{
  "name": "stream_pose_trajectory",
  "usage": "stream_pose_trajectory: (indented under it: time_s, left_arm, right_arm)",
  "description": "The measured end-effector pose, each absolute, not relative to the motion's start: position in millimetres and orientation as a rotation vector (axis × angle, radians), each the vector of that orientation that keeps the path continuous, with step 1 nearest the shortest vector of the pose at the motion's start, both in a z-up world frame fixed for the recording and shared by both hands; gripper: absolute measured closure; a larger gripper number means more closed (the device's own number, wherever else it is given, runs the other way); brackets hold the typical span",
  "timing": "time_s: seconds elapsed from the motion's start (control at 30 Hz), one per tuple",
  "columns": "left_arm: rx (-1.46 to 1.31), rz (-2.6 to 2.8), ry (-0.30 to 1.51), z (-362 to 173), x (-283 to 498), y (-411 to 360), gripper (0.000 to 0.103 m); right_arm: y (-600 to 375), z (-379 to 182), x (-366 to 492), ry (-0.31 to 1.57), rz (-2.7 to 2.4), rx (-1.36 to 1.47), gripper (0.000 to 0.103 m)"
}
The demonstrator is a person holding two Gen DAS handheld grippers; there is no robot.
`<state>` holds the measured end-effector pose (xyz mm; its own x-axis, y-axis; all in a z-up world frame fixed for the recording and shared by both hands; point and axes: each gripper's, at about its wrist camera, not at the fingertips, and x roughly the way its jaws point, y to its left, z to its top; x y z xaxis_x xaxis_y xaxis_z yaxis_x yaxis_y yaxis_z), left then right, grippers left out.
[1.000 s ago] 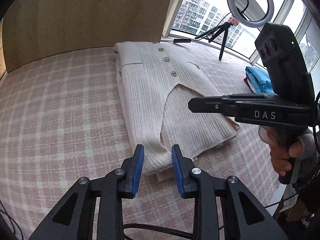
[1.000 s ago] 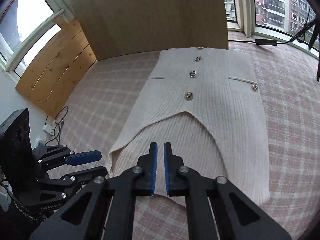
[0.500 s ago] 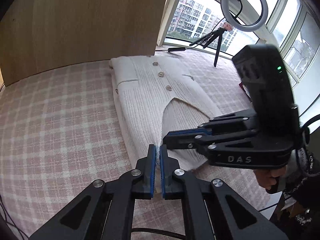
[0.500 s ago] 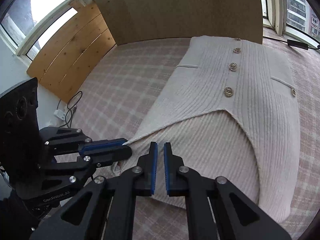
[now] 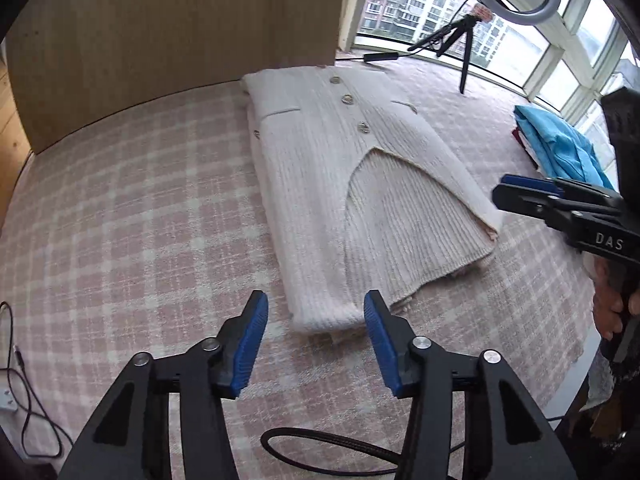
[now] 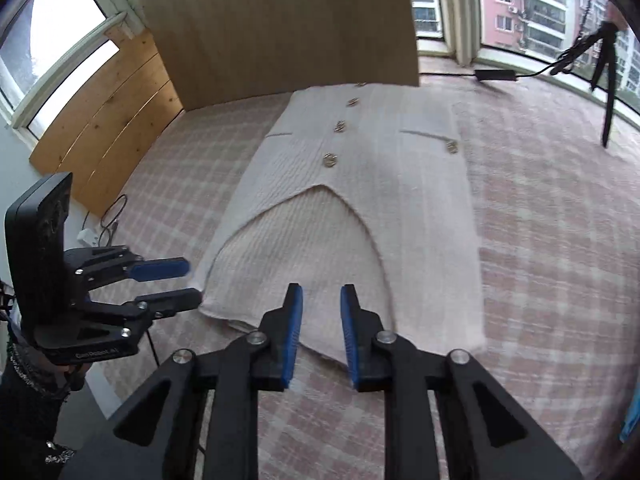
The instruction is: Fold clothes
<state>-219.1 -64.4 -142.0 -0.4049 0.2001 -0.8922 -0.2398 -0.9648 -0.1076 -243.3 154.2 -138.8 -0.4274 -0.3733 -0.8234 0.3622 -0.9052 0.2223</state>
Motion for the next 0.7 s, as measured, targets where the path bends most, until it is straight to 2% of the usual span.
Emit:
stream_pose_trajectory:
  time_s: [0.03, 0.07, 0.13, 0.23, 0.7]
  left_arm:
    - [-1.553, 2.467, 0.052, -138, -219, -67, 0.047]
    - [-1.56, 2.498, 0.046, -134, -219, -69, 0.045]
    - [-1.545, 2.517, 0.044, -129, -216, -67, 0.036]
    - [-1.525, 2.524, 0.053, -124, -214, -61, 0.035]
    - [-1.455, 2.544, 0.076, -108, -218, -44, 0.031]
  right_arm:
    - [164, -134, -240, -0.027, -2.4, 1.335, 0.053]
    - [173, -131, -236, -0.054, -2.445, 1.321, 0.049]
    - [184, -129, -232, -0.118, -2.487, 1.316, 0.044]
    - [197, -129, -231, -0.175, -2.509, 1.349, 0.042]
    - [217, -124, -215, -0.113, -2.603, 1.387, 0.042]
